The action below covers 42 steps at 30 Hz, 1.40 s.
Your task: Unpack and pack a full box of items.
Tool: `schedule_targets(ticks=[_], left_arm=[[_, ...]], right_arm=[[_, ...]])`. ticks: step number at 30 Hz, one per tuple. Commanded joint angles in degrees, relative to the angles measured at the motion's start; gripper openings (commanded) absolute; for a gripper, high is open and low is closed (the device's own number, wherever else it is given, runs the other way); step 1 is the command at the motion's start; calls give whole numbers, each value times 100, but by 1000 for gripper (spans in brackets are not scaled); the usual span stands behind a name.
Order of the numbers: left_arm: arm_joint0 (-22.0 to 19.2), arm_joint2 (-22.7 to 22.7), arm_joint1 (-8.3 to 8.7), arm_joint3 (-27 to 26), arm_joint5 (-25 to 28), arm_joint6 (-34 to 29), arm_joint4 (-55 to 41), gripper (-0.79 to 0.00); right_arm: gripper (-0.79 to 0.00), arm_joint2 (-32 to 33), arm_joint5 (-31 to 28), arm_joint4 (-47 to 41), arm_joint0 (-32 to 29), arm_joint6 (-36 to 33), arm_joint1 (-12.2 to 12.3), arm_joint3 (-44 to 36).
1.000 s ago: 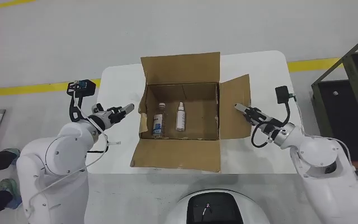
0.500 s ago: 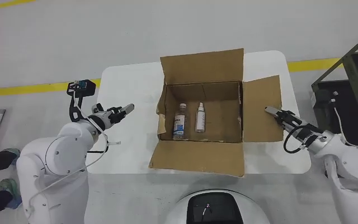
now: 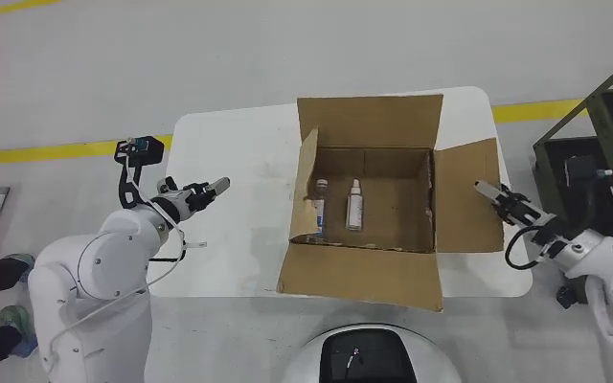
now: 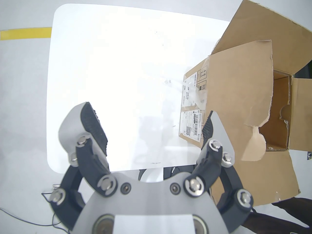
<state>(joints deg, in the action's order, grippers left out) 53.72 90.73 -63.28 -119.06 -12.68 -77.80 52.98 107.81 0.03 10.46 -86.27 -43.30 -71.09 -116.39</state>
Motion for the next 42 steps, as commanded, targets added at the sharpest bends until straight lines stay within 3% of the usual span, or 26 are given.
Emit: schedule_targets(ticks=[1, 5, 6, 7, 11, 13, 42], left_arm=[[0, 0, 0, 0, 0, 0, 0, 0], [0, 0, 0, 0, 0, 0, 0, 0], [0, 0, 0, 0, 0, 0, 0, 0], [0, 0, 0, 0, 0, 0, 0, 0], [0, 0, 0, 0, 0, 0, 0, 0], [0, 0, 0, 0, 0, 0, 0, 0], [0, 0, 0, 0, 0, 0, 0, 0]], right_arm=[[0, 32, -269, 300, -109, 427, 0, -223], [-28, 97, -827, 1039, -481, 1148, 1, -552], [-502, 150, -932, 1029, -562, 1325, -4, -566], [-785, 217, -1012, 1025, -645, 1455, -7, -562], [-785, 523, -1368, 905, -963, 1743, -7, -482], [-785, 633, -1270, 723, -1112, 1758, -11, -428], [-785, 633, -1270, 723, -1112, 1758, -11, -428]])
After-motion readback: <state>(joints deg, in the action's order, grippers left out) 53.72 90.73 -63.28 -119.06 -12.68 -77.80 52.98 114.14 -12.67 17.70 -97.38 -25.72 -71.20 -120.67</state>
